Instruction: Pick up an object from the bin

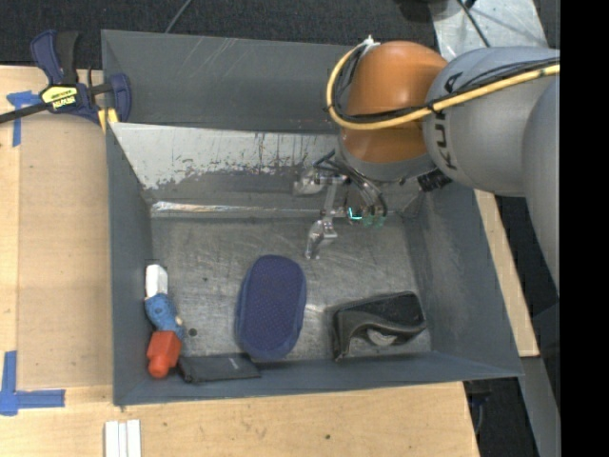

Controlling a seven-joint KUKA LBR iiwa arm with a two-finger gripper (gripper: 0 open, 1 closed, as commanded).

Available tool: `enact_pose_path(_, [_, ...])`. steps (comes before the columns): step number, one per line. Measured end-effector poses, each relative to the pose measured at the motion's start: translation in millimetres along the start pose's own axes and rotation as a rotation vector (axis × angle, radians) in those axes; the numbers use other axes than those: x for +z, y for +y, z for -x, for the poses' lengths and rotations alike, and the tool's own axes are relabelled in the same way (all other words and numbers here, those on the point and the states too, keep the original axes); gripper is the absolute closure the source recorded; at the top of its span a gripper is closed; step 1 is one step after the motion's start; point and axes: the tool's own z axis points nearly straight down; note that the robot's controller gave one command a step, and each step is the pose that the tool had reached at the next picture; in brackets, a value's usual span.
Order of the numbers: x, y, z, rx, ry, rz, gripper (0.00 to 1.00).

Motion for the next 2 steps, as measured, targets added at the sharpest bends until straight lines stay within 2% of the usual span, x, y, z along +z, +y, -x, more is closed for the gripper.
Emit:
enact_pose_path(1, [54.5, 32.6, -52.1, -0.256, -0.023, -0.005, 0.0])
enact_pose_path(2, [52.1, 33.4, -52.1, -0.253, -0.02, -0.002, 1.0])
